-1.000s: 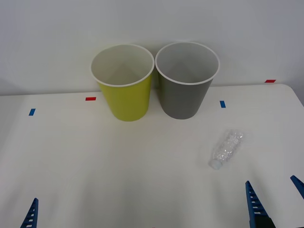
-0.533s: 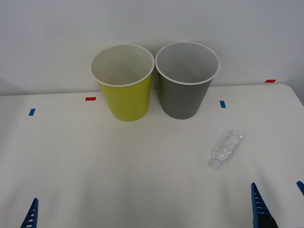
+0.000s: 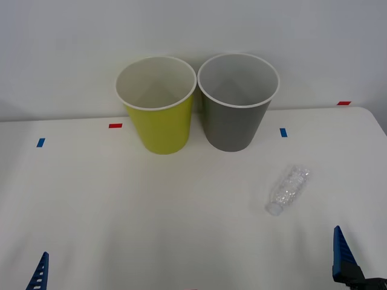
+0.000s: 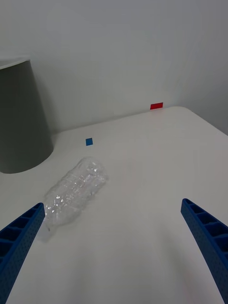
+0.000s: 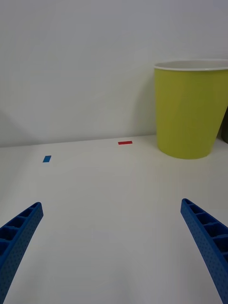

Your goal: Put cans in the gray bin and PET bottles in the light green bin.

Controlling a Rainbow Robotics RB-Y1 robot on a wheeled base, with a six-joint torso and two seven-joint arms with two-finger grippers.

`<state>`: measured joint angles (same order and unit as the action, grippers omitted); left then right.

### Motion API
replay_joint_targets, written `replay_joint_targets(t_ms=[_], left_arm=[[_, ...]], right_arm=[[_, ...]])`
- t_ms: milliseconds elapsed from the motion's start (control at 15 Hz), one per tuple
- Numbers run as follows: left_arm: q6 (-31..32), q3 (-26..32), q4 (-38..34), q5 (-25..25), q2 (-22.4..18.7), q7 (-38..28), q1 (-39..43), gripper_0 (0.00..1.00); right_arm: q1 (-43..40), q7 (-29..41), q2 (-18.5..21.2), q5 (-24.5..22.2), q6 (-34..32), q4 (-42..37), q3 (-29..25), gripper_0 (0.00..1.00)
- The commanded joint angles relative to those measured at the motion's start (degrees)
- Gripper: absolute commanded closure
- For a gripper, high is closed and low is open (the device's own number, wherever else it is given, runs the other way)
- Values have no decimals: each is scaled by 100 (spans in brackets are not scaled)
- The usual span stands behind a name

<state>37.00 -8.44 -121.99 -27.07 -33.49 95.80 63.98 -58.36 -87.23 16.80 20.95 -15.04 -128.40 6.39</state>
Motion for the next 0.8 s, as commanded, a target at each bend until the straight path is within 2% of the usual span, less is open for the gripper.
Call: replay_joint_targets(t_ms=[67, 600, 800], left_arm=[[0, 0, -1, 0, 0, 0, 0, 0], [0, 0, -1, 0, 0, 0, 0, 0], [0, 0, -1, 0, 0, 0, 0, 0]], right_arm=[[431, 57, 184, 155, 449, 0, -94, 0], [1705, 383, 421, 445, 2259, -141, -489, 0], [2154, 1086, 447, 383, 2866, -150, -709, 0]])
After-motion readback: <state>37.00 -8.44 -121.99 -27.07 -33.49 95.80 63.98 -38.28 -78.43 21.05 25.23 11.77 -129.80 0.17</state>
